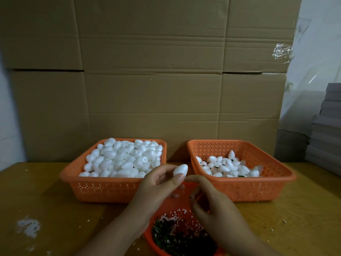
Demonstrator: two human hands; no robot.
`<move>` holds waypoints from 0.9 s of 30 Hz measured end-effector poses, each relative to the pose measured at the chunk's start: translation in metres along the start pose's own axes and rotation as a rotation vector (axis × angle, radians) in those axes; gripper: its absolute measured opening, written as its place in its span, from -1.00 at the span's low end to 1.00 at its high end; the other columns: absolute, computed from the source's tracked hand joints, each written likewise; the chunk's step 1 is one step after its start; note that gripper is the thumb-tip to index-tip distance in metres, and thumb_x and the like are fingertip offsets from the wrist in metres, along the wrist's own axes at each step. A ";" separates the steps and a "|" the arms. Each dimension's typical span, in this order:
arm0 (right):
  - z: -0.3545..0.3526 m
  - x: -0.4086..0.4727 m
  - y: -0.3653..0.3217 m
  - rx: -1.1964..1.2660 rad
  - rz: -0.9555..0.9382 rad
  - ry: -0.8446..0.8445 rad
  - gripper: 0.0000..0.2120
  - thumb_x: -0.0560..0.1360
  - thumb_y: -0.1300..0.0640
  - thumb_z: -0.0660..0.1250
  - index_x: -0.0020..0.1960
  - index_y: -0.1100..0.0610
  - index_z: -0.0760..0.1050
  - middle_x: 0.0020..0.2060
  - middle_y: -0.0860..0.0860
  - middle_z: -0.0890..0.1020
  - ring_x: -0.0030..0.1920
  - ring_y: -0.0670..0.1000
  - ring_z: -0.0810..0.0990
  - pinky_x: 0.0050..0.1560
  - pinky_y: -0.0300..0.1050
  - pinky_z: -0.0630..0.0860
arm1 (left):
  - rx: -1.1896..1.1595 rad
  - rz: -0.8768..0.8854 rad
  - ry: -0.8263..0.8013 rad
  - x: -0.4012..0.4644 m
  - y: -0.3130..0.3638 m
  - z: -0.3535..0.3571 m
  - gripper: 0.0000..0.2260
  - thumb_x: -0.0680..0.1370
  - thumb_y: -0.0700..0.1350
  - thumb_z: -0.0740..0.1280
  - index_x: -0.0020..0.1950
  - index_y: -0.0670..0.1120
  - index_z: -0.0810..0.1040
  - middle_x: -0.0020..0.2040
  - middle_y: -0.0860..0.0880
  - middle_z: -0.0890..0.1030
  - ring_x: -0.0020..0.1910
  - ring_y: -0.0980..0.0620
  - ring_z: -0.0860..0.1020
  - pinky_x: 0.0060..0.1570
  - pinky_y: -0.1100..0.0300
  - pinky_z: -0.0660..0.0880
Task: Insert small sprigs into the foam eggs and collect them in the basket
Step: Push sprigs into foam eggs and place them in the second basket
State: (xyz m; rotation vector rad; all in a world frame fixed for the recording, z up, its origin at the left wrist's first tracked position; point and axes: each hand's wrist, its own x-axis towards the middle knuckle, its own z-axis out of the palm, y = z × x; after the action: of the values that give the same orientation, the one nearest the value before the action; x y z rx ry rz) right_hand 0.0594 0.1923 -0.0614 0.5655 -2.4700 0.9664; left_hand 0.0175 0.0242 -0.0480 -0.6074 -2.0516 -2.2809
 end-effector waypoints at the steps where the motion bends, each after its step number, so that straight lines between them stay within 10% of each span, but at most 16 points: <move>1: 0.000 0.000 0.000 -0.001 -0.002 -0.006 -0.54 0.51 0.14 0.31 0.22 -0.35 0.32 -0.10 -0.22 0.56 -0.18 -0.15 0.58 -0.22 -0.34 0.43 | 0.012 0.005 -0.002 0.000 0.000 0.000 -0.78 0.37 0.09 0.45 0.00 0.15 0.67 -0.04 0.00 0.71 -0.06 0.07 0.68 -0.15 0.25 0.58; 27: 0.001 0.000 0.002 0.002 0.011 0.069 -0.37 0.50 0.18 0.33 0.28 -0.46 0.22 -0.08 -0.22 0.54 -0.26 -0.04 0.59 -0.25 -0.11 0.53 | 0.105 0.038 0.040 0.000 -0.003 0.000 -0.89 0.51 -0.11 0.43 0.02 0.02 0.67 -0.17 0.08 0.68 -0.25 0.15 0.61 -0.20 0.31 0.54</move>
State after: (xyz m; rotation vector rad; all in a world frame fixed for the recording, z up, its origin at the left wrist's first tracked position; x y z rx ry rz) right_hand 0.0584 0.1929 -0.0631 0.5112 -2.4141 0.9760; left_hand 0.0171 0.0241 -0.0507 -0.5852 -2.1072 -2.1312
